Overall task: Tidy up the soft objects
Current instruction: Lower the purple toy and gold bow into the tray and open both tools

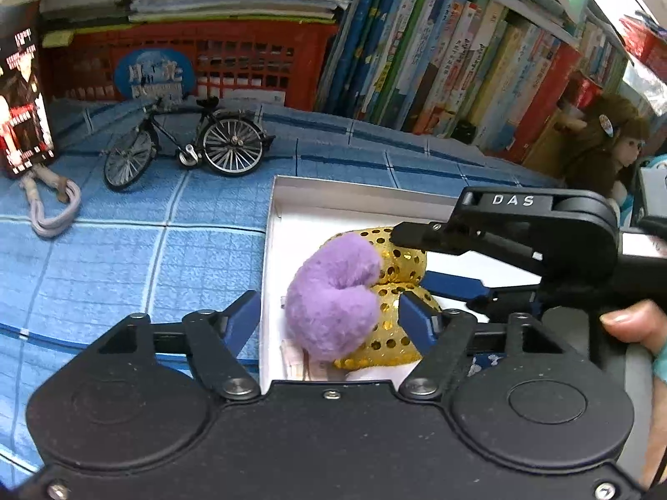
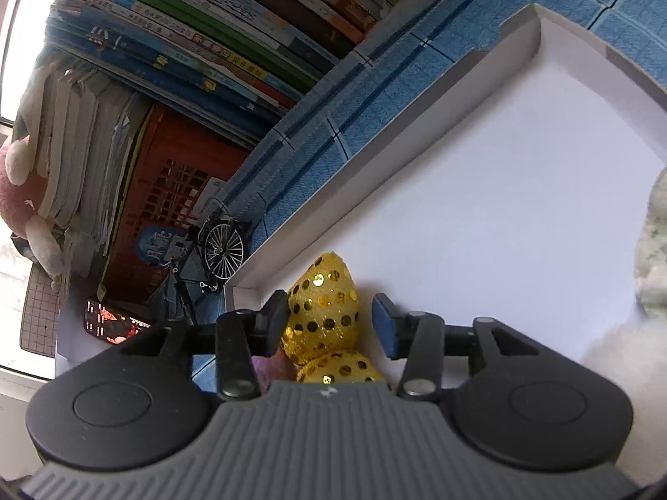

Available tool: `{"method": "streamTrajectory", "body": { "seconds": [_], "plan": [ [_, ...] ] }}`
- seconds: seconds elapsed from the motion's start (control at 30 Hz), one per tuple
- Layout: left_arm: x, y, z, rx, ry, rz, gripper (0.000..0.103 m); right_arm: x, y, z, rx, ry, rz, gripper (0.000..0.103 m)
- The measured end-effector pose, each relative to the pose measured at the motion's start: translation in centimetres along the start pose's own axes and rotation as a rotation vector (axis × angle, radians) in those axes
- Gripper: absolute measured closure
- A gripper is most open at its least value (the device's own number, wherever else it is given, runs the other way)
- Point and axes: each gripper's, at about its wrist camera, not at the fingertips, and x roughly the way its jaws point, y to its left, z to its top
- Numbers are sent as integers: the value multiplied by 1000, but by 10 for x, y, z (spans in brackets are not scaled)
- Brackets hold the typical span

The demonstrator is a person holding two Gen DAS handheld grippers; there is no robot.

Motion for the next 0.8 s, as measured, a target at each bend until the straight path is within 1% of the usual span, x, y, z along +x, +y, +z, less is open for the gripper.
{"method": "streamTrajectory", "body": {
  "seconds": [0.1, 0.2, 0.43, 0.6, 0.8],
  "plan": [
    [-9, -1, -3, 6, -13, 8, 31, -8, 1, -2, -16, -15, 4, 35],
    [-19, 1, -5, -4, -25, 0, 30, -19, 4, -5, -50, -20, 10, 33],
    [-44, 1, -13, 2, -56, -6, 28, -45, 17, -16, -179, -44, 16, 31],
    [-61, 2, -24, 7, -67, -19, 27, -65, 28, -29, -308, -68, 19, 28],
    [-83, 8, -39, 3, -88, -42, 27, -92, 39, -51, -493, -125, 16, 24]
  ]
}}
